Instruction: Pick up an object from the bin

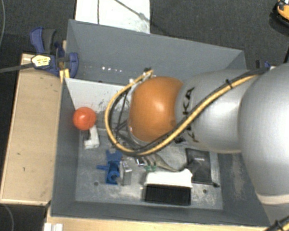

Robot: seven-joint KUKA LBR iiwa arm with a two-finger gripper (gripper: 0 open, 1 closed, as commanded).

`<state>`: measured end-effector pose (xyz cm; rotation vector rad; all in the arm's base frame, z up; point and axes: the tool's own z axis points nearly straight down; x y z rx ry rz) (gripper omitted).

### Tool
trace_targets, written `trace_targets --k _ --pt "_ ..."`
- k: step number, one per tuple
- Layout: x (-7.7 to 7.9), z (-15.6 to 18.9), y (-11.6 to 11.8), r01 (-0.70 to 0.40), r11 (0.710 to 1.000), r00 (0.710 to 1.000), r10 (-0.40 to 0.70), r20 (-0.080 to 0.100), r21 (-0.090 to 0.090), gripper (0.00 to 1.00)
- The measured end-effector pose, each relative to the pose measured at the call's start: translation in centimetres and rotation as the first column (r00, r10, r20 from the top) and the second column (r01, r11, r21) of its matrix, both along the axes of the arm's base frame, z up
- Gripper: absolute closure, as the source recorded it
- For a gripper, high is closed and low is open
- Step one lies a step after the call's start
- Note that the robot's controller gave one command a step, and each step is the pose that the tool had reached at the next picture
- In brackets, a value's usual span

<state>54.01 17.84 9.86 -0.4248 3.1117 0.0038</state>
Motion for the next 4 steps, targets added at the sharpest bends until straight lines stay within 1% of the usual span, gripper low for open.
trace_targets --k 1,2,3,4 --pt "0.1 -1.3 -0.3 0.211 0.977 0.977 -0.211 0.000 0.002 0.00" --pt "0.1 -1.8 0.6 0.092 0.996 0.996 -0.092 0.016 0.004 1.00" --pt "0.1 -1.8 0.6 0.093 0.996 0.995 -0.093 0.016 0.004 1.00" --pt "0.7 6.0 0.2 0.084 0.996 0.996 -0.084 0.018 0.005 1.00"
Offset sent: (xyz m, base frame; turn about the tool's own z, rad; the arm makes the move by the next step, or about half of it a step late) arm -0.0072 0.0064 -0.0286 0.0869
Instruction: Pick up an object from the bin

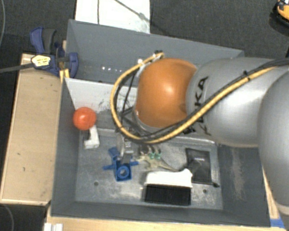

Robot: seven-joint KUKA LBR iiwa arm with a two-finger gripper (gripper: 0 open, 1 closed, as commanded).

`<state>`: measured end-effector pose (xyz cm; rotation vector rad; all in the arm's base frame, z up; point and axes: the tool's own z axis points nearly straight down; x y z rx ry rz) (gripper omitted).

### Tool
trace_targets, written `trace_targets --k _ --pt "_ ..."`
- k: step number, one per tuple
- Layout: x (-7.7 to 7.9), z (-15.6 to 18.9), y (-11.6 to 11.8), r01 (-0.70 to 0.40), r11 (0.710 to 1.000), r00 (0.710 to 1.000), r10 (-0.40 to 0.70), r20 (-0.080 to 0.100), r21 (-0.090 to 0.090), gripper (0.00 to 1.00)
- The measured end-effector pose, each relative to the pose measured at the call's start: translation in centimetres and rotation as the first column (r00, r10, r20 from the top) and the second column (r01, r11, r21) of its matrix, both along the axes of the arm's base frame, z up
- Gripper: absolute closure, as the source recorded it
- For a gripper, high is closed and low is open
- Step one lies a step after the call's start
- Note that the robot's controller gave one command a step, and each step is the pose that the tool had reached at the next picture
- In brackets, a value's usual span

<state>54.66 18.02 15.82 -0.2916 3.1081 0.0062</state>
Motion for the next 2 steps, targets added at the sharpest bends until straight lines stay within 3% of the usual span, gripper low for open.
trace_targets --k 1,2 --pt "0.0 0.0 0.0 0.002 1.000 1.000 -0.002 0.000 0.000 1.00" --pt "1.2 11.8 0.4 -0.060 0.998 0.998 0.060 0.002 0.000 1.00"
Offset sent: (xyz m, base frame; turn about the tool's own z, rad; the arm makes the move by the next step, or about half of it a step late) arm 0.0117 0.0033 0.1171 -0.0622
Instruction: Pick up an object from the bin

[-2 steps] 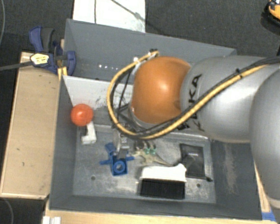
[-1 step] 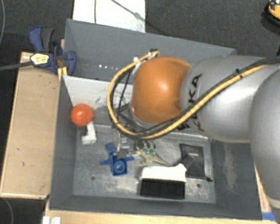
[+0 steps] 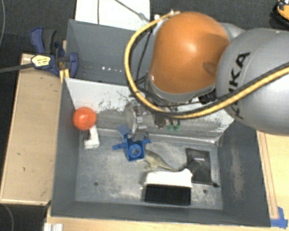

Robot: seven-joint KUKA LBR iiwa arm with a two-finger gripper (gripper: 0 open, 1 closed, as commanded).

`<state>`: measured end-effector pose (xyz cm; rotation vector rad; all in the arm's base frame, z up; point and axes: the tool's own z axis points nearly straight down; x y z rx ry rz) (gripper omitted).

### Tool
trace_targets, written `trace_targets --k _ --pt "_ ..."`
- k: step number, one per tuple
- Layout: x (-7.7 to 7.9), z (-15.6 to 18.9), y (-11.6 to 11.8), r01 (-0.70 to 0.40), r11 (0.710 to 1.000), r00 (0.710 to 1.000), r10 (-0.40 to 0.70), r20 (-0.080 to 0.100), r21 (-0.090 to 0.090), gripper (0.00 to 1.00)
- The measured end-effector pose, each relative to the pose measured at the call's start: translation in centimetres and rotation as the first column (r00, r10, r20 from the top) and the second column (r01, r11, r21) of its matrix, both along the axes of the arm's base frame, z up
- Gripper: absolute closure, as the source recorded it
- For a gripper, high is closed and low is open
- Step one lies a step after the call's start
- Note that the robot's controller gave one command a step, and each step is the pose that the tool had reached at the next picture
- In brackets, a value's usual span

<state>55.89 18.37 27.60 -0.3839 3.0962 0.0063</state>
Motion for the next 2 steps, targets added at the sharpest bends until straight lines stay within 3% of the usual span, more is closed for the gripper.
trace_targets --k 1,2 --pt "0.0 0.0 0.0 0.001 1.000 1.000 -0.001 0.000 0.000 1.00" --pt "-1.2 -5.3 -0.6 0.001 1.000 1.000 -0.001 0.007 0.003 1.00"
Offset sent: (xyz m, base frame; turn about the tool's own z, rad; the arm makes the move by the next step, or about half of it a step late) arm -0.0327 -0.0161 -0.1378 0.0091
